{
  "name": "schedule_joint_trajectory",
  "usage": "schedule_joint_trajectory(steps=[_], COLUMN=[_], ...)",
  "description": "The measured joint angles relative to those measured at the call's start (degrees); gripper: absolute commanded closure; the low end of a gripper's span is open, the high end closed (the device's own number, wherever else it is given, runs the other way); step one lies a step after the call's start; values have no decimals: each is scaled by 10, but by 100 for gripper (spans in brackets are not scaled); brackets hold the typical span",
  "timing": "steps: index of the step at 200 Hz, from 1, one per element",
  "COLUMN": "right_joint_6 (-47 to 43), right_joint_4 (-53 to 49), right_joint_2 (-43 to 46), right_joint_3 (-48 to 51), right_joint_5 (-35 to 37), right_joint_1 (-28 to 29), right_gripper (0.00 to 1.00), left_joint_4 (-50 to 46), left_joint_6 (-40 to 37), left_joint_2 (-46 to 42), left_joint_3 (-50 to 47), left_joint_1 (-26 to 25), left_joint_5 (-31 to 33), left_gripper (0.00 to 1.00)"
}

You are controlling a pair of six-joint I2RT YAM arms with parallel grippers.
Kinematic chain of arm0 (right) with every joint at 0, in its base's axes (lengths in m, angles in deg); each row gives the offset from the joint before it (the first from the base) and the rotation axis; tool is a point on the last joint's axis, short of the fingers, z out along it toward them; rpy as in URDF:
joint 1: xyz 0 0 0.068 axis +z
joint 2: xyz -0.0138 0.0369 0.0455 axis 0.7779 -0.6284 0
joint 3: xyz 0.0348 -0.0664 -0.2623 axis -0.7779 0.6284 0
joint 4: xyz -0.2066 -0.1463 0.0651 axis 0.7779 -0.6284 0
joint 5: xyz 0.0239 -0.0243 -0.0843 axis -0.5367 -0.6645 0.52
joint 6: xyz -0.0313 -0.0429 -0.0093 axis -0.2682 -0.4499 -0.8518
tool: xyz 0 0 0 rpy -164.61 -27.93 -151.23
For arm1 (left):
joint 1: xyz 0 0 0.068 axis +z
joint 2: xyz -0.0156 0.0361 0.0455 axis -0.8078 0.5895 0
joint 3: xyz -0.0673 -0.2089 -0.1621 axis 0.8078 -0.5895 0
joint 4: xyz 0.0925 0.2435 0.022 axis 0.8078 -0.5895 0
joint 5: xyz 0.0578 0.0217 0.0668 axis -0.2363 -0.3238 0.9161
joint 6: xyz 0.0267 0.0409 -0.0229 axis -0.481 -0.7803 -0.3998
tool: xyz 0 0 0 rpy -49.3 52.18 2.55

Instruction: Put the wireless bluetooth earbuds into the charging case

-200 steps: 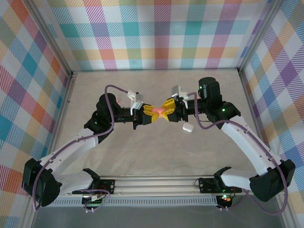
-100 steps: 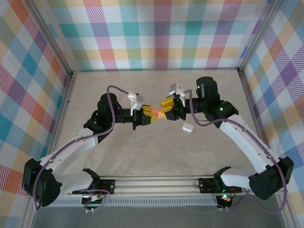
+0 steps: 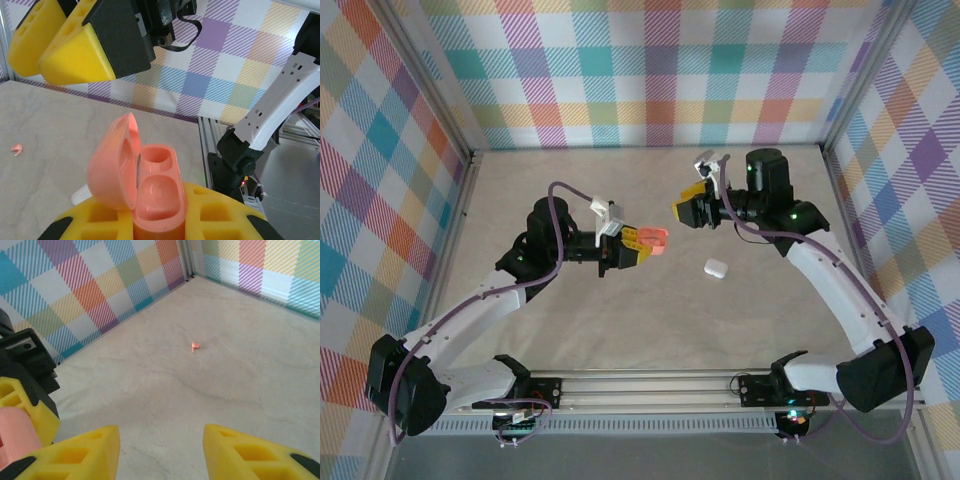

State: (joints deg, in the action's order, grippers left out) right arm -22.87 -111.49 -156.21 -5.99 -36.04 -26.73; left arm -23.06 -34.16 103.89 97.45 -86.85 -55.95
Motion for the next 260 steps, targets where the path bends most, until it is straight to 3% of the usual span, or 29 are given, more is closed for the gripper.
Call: schedule_joint_trajectory(steps=[51, 80, 107, 168, 210, 260], right_joint_6=[46, 100, 158, 235, 253, 264], right_joint_4=[-17, -57, -99, -155, -188, -213], right_joint_2=[-7, -37, -102, -294, -424, -480], right_joint_3=[0, -20, -54, -96, -186, -255], right_joint_5=[32, 106, 169, 237, 274, 313], right_joint_1=[-6, -37, -83, -158, -177, -186], right_gripper=[44, 44, 49, 59, 61, 60], left_joint_4=[-4, -4, -5, -3, -4, -1], left_joint_6=[-7, -14, -17, -19, -28, -67], left_joint_2=[-2, -6, -6, -14, -14, -1], left_joint_3=[0, -12, -29, -49, -49, -49], left_joint_1=[0, 0, 0, 0, 0, 0], left_joint_5=[1, 7, 18, 35, 35, 27], left_gripper=[100, 100, 100, 100, 100, 100])
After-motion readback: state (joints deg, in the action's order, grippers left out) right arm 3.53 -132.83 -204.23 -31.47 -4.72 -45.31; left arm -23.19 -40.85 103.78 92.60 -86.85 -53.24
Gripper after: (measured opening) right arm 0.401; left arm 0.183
